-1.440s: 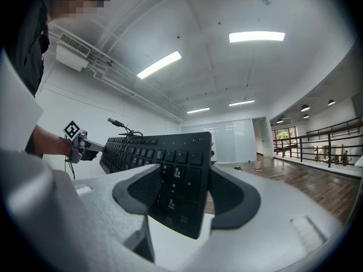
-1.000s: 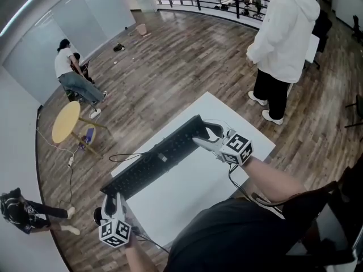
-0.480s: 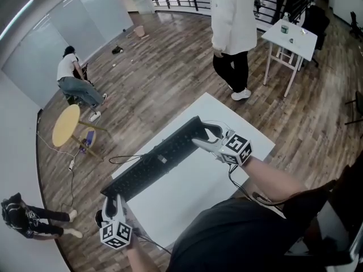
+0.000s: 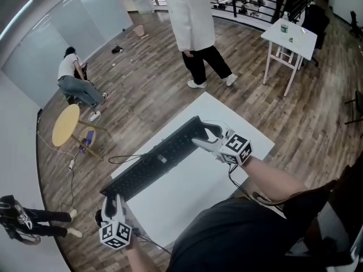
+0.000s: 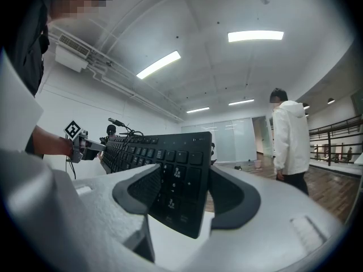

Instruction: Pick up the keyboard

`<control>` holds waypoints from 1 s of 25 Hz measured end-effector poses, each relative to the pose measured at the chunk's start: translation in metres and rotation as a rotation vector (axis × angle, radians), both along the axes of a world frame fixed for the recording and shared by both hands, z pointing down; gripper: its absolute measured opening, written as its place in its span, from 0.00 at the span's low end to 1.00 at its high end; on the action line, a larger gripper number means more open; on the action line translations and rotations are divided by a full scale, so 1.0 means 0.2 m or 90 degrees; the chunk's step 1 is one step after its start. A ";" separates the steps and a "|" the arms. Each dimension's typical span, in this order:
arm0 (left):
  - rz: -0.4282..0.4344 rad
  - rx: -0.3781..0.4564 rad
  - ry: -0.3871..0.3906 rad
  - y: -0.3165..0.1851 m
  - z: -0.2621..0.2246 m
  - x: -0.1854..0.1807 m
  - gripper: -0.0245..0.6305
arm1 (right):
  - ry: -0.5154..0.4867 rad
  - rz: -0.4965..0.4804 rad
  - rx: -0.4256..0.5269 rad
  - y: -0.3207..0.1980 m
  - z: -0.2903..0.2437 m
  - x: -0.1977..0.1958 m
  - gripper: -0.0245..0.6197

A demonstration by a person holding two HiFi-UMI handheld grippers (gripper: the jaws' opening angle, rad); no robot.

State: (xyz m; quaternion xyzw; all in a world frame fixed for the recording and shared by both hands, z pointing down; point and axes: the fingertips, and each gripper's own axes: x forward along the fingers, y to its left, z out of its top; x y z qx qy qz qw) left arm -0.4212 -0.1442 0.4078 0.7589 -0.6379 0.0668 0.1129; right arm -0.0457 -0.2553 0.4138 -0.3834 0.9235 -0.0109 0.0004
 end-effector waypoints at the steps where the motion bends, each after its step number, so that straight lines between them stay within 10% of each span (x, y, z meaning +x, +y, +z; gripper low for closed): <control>1: 0.000 -0.001 0.001 0.00 0.00 0.00 0.32 | 0.000 0.000 0.000 0.00 0.00 0.00 0.45; 25: 0.001 -0.005 -0.001 0.03 0.00 0.02 0.33 | -0.002 -0.002 -0.003 0.01 0.00 0.02 0.45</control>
